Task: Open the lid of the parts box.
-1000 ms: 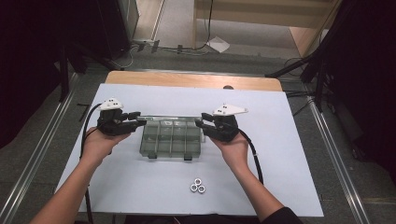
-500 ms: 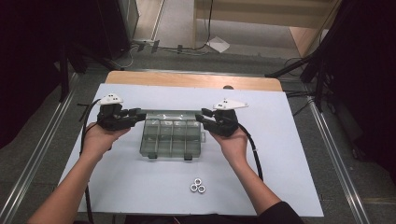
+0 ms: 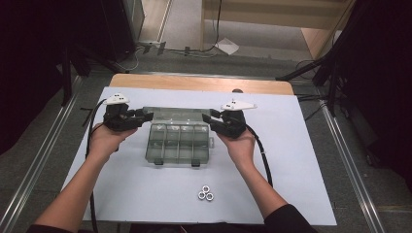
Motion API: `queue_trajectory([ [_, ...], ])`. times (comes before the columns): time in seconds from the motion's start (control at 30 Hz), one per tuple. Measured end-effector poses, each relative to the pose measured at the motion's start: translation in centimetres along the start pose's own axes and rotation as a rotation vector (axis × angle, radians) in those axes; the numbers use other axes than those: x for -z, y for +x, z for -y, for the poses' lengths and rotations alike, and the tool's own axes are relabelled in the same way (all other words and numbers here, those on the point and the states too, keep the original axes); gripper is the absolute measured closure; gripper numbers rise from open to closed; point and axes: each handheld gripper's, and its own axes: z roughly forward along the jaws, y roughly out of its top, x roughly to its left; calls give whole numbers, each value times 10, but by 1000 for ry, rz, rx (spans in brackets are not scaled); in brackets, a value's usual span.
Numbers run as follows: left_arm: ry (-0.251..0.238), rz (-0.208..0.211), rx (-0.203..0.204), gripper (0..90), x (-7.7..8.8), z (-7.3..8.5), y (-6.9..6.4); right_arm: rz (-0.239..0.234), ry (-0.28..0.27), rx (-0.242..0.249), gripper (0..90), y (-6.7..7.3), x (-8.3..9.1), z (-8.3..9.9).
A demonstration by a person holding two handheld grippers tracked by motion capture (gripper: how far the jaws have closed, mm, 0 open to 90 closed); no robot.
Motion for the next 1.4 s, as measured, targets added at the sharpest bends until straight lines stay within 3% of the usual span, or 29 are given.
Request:
queue_trajectory([
  [0.23,-2,-4,25,631,-6,-1,4,8,5,4,638,-2,-7,-2],
  [0.33,6,-12,13,631,-9,-2,5,5,-1,1,641,-5,-9,-3],
  [0.7,-2,-22,28,672,-16,-3,12,26,-17,-11,670,-8,-14,-4],
  [0.93,-11,-20,72,688,-20,-3,16,45,-23,-18,682,-11,-18,-5],
  [1.4,10,-30,70,709,-22,-2,18,73,-1,13,685,-15,-27,-12],
])
